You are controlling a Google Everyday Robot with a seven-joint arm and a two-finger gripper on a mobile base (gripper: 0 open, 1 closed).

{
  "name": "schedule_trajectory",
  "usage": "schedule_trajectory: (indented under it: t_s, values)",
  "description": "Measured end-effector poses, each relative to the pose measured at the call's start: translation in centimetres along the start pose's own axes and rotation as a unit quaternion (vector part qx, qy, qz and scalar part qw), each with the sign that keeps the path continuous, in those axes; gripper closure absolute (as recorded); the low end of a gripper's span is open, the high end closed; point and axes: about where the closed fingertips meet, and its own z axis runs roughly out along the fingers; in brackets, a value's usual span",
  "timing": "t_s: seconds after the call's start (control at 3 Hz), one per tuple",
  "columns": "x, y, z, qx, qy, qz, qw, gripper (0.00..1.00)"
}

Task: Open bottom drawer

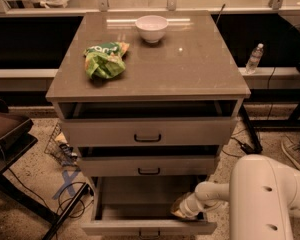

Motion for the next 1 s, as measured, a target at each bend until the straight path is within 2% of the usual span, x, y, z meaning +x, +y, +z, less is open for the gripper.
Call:
schedule_trajectory:
  t_s: [0.33, 0.67, 1.0]
  values:
    - [-0.7, -3.9, -0.1, 0.025, -0.009, -0.001, 0.9996, 1.00]
    - [-0.1, -3.1, 0.0, 0.020, -0.008, 0.007, 0.9998, 1.00]
    - [1.8, -0.7, 0.5, 0.003, -0.005, 0.030, 0.9995, 1.00]
